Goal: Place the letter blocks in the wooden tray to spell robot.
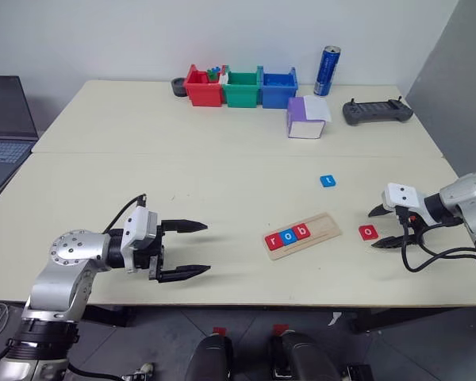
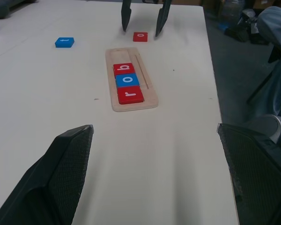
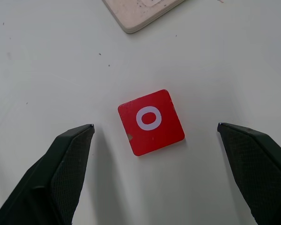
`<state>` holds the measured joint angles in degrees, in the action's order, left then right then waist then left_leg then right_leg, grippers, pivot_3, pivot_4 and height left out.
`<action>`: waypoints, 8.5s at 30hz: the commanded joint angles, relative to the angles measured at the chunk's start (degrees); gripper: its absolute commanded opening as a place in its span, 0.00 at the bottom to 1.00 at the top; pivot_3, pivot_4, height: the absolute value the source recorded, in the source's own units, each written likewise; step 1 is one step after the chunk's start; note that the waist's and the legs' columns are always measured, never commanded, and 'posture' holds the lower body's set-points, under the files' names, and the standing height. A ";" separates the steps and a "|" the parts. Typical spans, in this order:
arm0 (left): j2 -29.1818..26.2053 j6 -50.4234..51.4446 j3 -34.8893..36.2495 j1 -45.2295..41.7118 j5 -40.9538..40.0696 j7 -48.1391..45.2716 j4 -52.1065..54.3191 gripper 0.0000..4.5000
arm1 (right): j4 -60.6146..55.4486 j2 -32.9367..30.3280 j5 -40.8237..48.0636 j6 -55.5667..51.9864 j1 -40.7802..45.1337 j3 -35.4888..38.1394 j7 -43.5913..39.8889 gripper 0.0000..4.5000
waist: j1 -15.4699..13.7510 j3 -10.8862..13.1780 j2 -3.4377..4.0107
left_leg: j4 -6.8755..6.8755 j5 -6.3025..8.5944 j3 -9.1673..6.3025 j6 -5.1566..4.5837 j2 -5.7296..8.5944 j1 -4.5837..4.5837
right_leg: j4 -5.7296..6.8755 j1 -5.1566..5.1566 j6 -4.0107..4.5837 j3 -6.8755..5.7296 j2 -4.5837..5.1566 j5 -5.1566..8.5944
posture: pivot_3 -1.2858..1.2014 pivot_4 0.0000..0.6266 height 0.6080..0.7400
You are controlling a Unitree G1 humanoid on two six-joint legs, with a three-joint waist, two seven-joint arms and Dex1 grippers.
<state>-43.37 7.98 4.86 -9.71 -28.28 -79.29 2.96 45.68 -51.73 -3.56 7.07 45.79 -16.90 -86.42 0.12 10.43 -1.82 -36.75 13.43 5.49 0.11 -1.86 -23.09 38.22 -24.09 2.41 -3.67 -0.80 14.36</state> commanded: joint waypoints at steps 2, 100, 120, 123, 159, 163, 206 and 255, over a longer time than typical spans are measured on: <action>-0.82 0.40 1.28 -0.21 -1.25 0.54 2.58 1.00 | 0.16 -0.36 -0.64 1.56 1.04 0.70 -1.93 1.00 | 0.02 0.00 0.00 | -0.01 0.00 0.01 0.00 0.00 0.01 | 0.02 0.00 0.00 0.01 0.00 0.00 | 0.52 0.24 1.00; -0.96 0.85 1.18 -0.66 -1.19 2.03 3.26 1.00 | 3.93 17.66 -8.52 12.05 15.86 -9.45 -3.87 0.49 | 0.18 -0.01 0.00 | -0.21 -0.02 0.06 0.03 -0.01 0.19 | 0.75 -0.07 0.23 0.06 0.05 0.12 | 0.52 0.24 1.00; -1.03 0.86 1.12 -1.21 -1.26 1.78 2.90 1.00 | -3.41 12.75 3.24 4.94 11.11 -6.29 -6.08 1.00 | 0.13 -0.02 -0.01 | -0.21 -0.02 0.04 0.03 -0.01 0.19 | 0.73 -0.05 0.23 0.04 0.05 0.13 | 0.52 0.24 1.00; -0.99 0.89 0.96 -1.48 -1.20 1.77 2.82 1.00 | -3.75 12.86 3.16 4.06 9.87 -6.85 -6.08 1.00 | 0.14 -0.01 0.00 | -0.21 -0.02 0.05 0.03 0.00 0.18 | 0.73 -0.06 0.23 0.05 0.06 0.13 | 0.52 0.24 1.00; -1.29 1.71 1.00 -1.63 -1.20 1.52 3.29 1.00 | -3.40 18.77 -0.39 -4.54 6.66 -3.10 0.85 0.75 | 0.16 -0.02 -0.01 | -0.21 -0.02 0.05 0.03 -0.01 0.20 | 0.75 -0.05 0.23 0.05 0.05 0.13 | 0.52 0.24 1.00; -1.03 1.76 0.59 -2.01 -1.14 1.45 3.01 1.00 | -17.42 17.00 0.01 -14.79 0.24 -1.71 3.01 0.75 | 0.03 -0.01 0.00 | -0.20 -0.02 0.02 0.03 -0.02 0.17 | 0.74 -0.06 0.23 0.03 0.05 0.13 | 0.52 0.24 1.00; 0.01 0.32 -0.69 -4.47 -0.26 0.99 0.25 1.00 | -38.20 14.22 -1.87 -29.76 -5.99 -5.70 9.56 0.99 | 0.09 -0.02 -0.02 | -0.20 -0.01 0.03 0.02 0.00 0.16 | 0.70 -0.07 0.22 0.02 0.05 0.13 | 0.52 0.24 1.00; 0.16 0.74 -0.24 -4.11 -0.44 1.17 0.84 1.00 | -39.75 7.41 9.26 -32.84 -14.39 3.65 17.02 0.02 | 0.00 -0.02 -0.03 | -0.17 0.00 -0.01 0.03 0.01 0.10 | 0.58 -0.08 0.21 -0.02 0.04 0.14 | 0.52 0.24 1.00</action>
<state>-42.88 9.36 3.84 -13.78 -28.13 -78.15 2.43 6.15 -44.21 5.74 -27.02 30.38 -13.39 -69.17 0.12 10.40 -1.85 -36.92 13.44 5.48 0.15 -1.86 -22.99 38.80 -24.17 2.62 -3.69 -0.76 14.50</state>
